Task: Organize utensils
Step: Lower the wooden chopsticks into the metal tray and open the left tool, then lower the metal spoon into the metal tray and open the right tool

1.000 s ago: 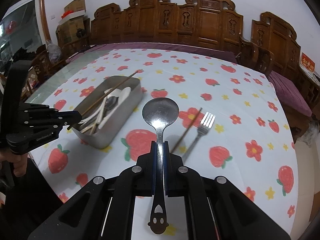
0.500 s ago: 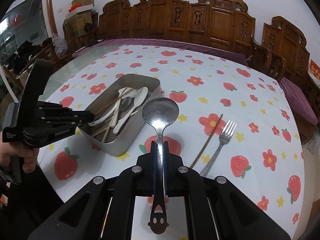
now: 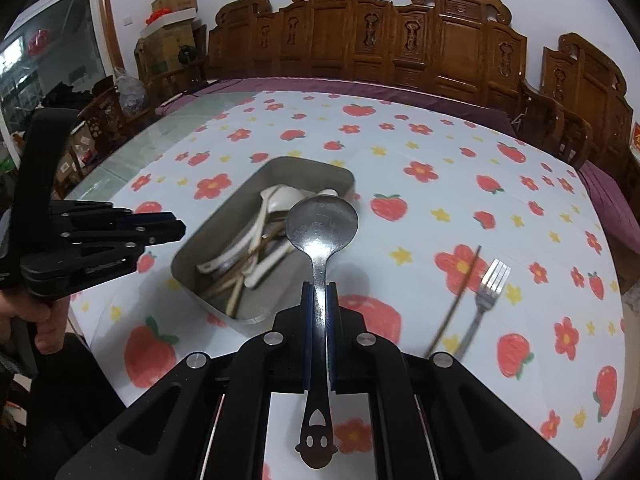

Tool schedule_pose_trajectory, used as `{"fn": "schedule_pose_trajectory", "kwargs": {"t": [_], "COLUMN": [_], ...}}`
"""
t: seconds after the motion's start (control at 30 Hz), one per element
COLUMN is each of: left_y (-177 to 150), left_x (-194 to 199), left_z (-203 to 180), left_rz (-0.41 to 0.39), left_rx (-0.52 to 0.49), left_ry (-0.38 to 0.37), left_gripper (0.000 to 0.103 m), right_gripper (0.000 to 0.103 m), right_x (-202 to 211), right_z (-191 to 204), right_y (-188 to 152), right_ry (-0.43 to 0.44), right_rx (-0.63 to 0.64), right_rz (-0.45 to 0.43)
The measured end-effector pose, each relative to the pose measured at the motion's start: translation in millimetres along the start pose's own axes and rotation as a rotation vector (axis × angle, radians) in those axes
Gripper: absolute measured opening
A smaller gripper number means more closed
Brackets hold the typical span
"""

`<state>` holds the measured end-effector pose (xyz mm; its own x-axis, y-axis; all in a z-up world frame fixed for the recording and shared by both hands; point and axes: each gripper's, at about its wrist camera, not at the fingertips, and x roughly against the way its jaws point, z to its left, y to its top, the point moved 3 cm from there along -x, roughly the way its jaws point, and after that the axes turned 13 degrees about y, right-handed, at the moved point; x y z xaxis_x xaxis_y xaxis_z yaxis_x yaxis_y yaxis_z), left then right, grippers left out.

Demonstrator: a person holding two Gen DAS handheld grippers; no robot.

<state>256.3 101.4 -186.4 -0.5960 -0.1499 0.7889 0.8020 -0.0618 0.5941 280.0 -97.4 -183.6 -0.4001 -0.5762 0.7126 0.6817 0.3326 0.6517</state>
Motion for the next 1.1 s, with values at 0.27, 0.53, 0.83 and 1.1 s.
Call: {"fn": "schedule_pose_trajectory", "kwargs": {"t": [0.27, 0.53, 0.83, 1.1], "left_y": [5, 6, 9, 10], "left_x": [15, 12, 9, 7], "left_z": [31, 53, 64, 59], "left_rz": [-0.048, -0.051, -0.048, -0.046], "left_rx": [0.028, 0.052, 0.062, 0.052], "left_ry": [0.023, 0.039, 0.046, 0.046], "left_gripper": [0.024, 0.025, 0.026, 0.026], "right_gripper": [0.007, 0.007, 0.007, 0.007], "right_x": [-31, -68, -113, -134], "right_z": [20, 24, 15, 7], "right_y": [28, 54, 62, 52], "right_ry": [0.028, 0.048, 0.040, 0.033], "right_rx": [0.001, -0.039, -0.091, -0.116], "right_rz": [0.002, 0.008, 0.042, 0.081]}}
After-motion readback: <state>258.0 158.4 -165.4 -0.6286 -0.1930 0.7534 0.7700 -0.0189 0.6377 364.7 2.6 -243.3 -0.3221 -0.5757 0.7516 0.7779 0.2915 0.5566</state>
